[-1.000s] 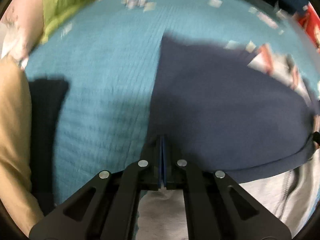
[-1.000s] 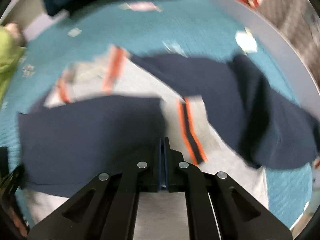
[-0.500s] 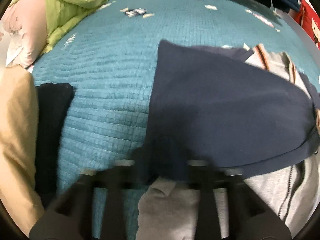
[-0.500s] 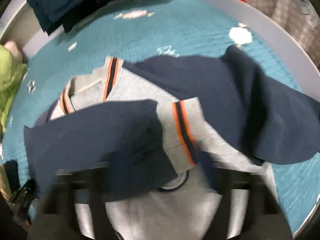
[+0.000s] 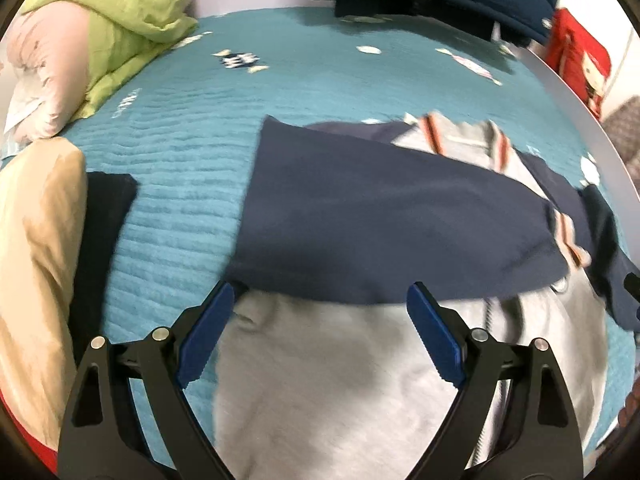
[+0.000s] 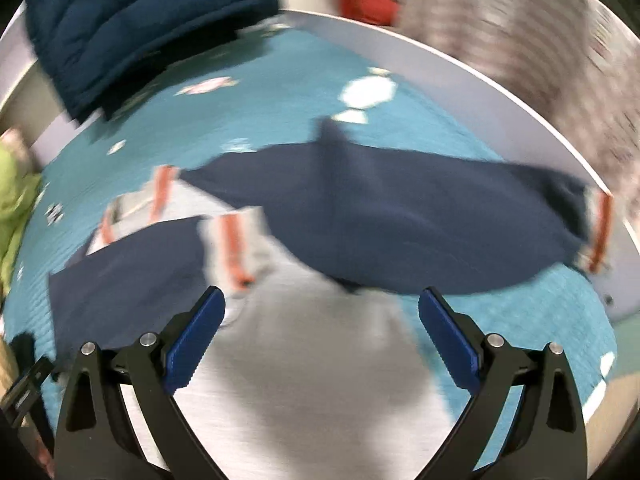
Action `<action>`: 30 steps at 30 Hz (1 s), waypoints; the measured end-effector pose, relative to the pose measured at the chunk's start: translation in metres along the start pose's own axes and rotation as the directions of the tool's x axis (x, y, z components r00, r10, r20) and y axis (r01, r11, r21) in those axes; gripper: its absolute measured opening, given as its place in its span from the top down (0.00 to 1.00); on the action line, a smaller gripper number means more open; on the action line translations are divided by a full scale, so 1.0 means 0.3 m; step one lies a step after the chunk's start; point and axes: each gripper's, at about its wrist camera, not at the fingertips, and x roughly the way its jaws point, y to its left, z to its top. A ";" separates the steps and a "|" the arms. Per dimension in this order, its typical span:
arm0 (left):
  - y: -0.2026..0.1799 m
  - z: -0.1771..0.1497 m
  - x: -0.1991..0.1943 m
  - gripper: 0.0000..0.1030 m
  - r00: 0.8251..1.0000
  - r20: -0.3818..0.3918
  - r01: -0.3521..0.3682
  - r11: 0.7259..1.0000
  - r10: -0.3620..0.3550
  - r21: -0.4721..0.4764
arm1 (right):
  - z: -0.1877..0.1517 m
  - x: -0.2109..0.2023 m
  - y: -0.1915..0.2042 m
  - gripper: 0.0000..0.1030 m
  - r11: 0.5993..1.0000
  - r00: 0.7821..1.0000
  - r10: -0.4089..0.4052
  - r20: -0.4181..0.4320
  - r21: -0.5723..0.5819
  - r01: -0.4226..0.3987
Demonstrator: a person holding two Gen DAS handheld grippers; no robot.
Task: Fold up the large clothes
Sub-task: 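Grasp the other navy sleeve cuff with the right gripper and lift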
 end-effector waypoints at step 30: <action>-0.276 -0.123 -0.011 0.14 0.993 -0.107 0.063 0.981 -0.044 0.184 | -0.003 0.083 -0.815 0.27 0.766 0.986 -0.089 0.138 0.643 -0.021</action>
